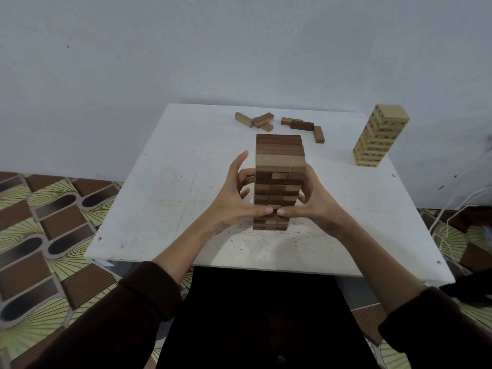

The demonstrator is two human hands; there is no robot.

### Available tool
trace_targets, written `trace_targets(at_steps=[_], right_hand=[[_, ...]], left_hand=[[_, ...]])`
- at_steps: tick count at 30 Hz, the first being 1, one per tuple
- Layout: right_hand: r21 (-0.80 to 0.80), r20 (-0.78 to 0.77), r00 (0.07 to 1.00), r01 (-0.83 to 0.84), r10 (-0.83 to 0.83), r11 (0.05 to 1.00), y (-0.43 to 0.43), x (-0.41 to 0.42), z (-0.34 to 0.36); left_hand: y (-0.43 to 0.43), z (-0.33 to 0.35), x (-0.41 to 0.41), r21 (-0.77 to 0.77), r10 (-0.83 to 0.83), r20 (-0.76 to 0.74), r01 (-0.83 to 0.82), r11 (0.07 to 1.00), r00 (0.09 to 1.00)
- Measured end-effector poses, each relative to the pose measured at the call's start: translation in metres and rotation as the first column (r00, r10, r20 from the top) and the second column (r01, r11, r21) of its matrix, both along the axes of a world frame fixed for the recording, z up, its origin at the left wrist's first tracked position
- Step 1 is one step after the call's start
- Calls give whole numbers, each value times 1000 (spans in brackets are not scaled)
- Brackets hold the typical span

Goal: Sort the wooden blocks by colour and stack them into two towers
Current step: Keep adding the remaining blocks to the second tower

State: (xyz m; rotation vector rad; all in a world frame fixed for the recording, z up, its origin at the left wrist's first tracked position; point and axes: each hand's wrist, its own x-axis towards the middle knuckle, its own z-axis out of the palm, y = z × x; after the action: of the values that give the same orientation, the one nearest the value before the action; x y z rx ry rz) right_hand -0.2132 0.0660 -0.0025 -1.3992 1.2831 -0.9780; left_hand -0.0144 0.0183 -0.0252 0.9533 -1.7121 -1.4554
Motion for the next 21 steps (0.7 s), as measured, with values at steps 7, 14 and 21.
trace_targets(at_steps=[7, 14, 21], right_hand=[[-23, -27, 1000, 6, -7, 1000, -2, 2, 2], [-20, -22, 1000, 13, -13, 1000, -4, 3, 2], [-24, -16, 1000, 19, -19, 1000, -4, 3, 1]], left_hand=[[-1, 2, -2, -21, 17, 6, -17, 1000, 1000], [0, 1, -2, -15, 29, 1, -29, 999, 1000], [0, 1, -2, -24, 38, -6, -38, 999, 999]])
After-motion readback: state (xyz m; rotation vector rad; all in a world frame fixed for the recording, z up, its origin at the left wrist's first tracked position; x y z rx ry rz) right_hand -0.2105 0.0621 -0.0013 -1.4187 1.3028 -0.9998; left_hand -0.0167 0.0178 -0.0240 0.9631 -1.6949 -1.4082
